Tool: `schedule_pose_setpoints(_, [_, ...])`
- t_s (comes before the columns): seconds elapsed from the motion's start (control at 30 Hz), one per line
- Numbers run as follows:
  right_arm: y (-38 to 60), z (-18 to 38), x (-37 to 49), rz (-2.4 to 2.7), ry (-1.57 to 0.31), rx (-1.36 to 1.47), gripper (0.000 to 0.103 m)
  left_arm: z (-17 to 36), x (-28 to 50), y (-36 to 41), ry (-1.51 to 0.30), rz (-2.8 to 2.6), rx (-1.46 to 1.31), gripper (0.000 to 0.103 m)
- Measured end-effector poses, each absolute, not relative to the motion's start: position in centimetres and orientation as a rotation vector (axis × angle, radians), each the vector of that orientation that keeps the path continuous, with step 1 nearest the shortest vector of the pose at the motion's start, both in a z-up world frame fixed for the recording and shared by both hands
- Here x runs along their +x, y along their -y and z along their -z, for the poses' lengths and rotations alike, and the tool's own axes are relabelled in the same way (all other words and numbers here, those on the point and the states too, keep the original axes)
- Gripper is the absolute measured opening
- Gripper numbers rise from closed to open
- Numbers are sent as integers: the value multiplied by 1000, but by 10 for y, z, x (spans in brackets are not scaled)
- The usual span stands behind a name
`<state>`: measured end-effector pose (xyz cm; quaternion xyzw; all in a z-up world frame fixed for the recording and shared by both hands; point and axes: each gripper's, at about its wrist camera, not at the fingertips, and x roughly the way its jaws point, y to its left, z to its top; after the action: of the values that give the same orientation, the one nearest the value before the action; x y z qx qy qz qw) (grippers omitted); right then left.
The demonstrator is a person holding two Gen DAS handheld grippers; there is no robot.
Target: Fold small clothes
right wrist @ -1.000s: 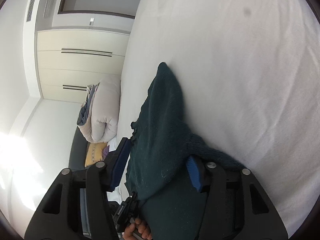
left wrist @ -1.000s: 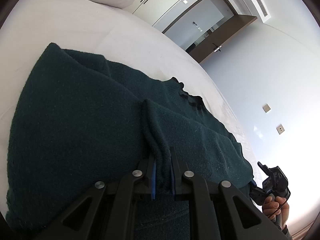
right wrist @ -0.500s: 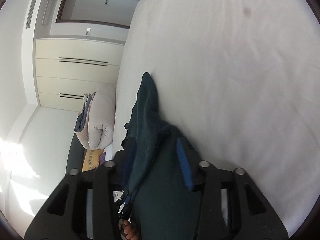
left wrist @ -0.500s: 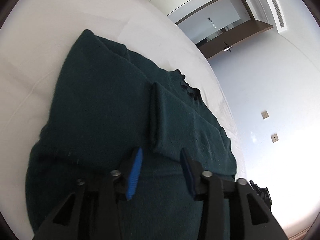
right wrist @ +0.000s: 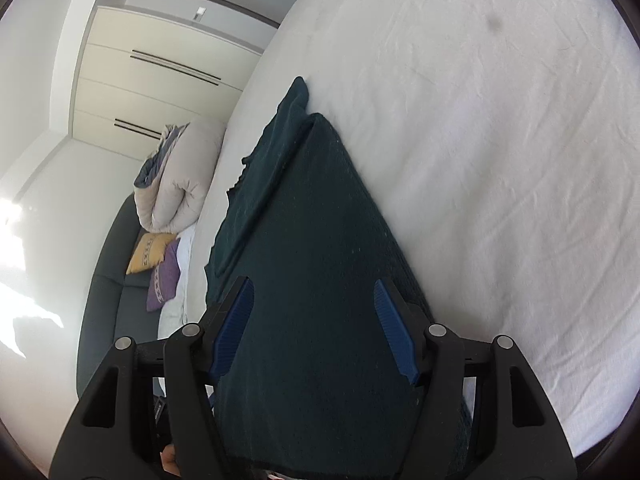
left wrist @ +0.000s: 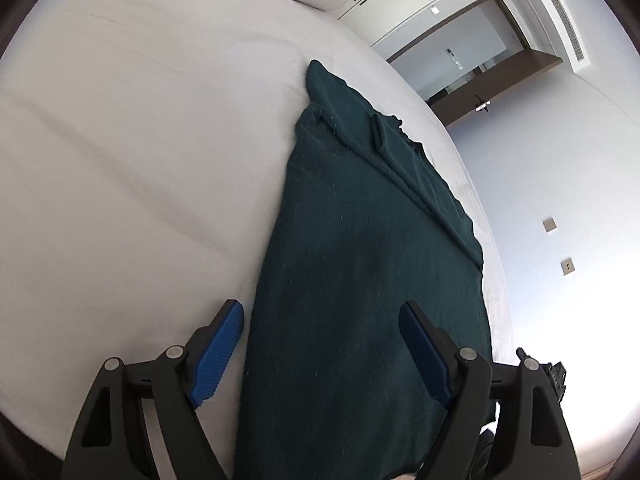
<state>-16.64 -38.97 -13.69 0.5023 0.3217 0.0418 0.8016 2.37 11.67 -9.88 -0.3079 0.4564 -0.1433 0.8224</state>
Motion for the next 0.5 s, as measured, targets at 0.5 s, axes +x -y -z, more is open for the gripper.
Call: schedule_pose_setpoints(0.5, [390, 130, -245, -74, -741, 1002, 62, 101, -9, -111, -1085, 318, -498, 71])
